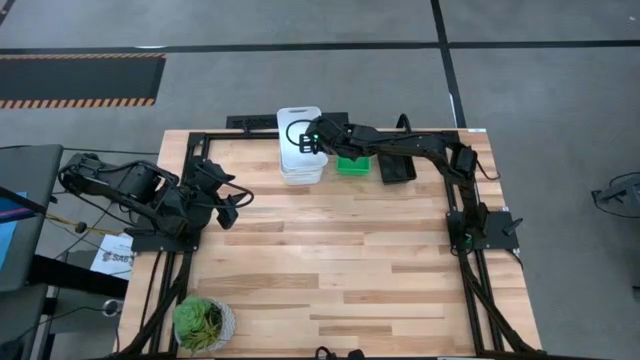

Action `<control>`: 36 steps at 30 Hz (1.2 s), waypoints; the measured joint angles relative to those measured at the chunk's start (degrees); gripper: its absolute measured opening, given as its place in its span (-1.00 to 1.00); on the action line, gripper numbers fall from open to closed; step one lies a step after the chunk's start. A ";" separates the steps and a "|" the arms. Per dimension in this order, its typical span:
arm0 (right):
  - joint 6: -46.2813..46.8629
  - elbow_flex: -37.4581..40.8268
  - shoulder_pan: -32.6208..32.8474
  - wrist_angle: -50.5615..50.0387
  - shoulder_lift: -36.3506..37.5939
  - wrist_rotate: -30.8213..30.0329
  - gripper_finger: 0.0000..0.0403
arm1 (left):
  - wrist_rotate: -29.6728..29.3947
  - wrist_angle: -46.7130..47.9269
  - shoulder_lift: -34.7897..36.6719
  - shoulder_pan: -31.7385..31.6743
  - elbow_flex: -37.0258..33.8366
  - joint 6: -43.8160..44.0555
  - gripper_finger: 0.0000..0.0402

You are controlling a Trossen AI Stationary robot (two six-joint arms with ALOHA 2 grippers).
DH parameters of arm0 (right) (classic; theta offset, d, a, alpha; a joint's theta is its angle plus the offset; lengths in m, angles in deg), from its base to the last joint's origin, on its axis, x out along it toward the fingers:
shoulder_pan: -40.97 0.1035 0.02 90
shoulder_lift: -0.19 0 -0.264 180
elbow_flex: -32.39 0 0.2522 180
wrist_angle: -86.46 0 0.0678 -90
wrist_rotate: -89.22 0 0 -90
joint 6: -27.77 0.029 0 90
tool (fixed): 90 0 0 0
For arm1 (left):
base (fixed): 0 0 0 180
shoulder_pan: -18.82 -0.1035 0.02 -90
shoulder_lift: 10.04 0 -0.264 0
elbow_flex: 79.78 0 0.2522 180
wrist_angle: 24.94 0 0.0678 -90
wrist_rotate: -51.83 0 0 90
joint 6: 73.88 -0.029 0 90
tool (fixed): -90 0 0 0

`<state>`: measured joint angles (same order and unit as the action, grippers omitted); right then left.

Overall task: Stack baskets by color
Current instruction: Stack the bottom white bin into the top white bin, then return to Home Position

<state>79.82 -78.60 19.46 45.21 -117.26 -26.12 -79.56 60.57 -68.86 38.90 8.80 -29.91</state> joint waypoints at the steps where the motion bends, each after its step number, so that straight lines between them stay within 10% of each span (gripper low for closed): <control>1: 0.00 0.00 0.00 0.00 0.00 0.00 -0.97 | 0.01 0.00 -0.01 0.00 0.00 0.00 0.28; 36: -11.72 0.00 -0.97 6.64 0.02 2.64 -0.04 | 0.72 0.00 0.00 -0.01 0.00 0.04 0.28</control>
<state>68.09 -78.60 18.49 51.86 -117.24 -23.47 -78.84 60.57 -68.86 38.89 8.80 -29.87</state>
